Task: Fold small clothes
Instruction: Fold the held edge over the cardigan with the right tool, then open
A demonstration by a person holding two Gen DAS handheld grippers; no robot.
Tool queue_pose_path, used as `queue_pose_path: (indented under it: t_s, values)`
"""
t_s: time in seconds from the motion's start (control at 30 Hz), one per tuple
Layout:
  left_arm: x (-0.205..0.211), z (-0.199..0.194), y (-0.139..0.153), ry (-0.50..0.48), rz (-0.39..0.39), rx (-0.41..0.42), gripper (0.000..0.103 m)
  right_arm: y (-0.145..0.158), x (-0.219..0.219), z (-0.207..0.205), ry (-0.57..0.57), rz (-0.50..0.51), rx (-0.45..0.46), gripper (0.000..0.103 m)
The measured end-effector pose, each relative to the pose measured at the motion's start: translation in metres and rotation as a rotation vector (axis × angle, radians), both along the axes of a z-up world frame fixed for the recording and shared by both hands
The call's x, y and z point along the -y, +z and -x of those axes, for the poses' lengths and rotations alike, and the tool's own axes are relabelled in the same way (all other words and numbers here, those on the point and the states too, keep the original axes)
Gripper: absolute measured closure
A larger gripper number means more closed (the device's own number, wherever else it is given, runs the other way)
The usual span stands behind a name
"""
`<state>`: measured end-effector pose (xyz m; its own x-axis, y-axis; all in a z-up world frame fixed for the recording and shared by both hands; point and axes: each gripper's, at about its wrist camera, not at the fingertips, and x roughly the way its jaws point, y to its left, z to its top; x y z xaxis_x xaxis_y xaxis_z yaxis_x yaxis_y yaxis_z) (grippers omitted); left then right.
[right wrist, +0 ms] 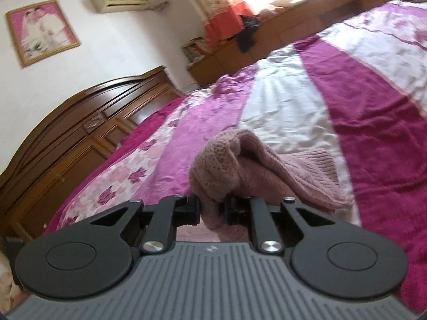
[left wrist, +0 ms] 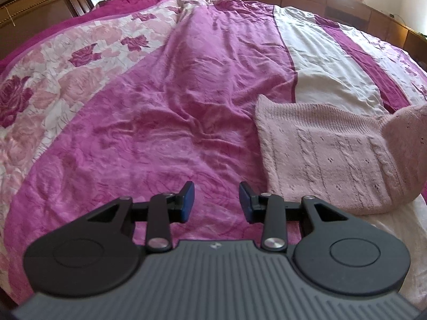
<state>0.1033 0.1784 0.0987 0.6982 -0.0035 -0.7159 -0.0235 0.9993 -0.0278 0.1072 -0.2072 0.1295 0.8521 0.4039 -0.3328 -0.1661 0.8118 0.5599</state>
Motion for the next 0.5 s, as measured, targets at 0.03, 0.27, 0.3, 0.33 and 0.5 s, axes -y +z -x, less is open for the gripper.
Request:
queue_pose_path:
  t_s: [0.03, 0.27, 0.3, 0.33, 0.5]
  values:
    - [-0.002, -0.001, 0.002, 0.001, 0.0, 0.003, 0.065, 0.004, -0.007, -0.002, 0.017, 0.006, 0.006, 0.086]
    - [-0.015, -0.001, 0.015, 0.018, -0.019, 0.035, 0.065, 0.023, -0.058, -0.017, 0.147, 0.036, 0.035, 0.086]
    - [-0.017, -0.001, 0.016, 0.022, -0.022, 0.037, 0.065, 0.024, -0.066, -0.019, 0.166, 0.044, 0.035, 0.086]
    - [-0.018, 0.0, 0.016, 0.025, -0.024, 0.038, 0.065, 0.024, -0.075, -0.022, 0.191, 0.057, 0.032, 0.087]
    - [-0.027, 0.003, 0.015, 0.04, -0.024, 0.041, 0.065, 0.011, -0.134, -0.033, 0.316, 0.169, -0.009, 0.087]
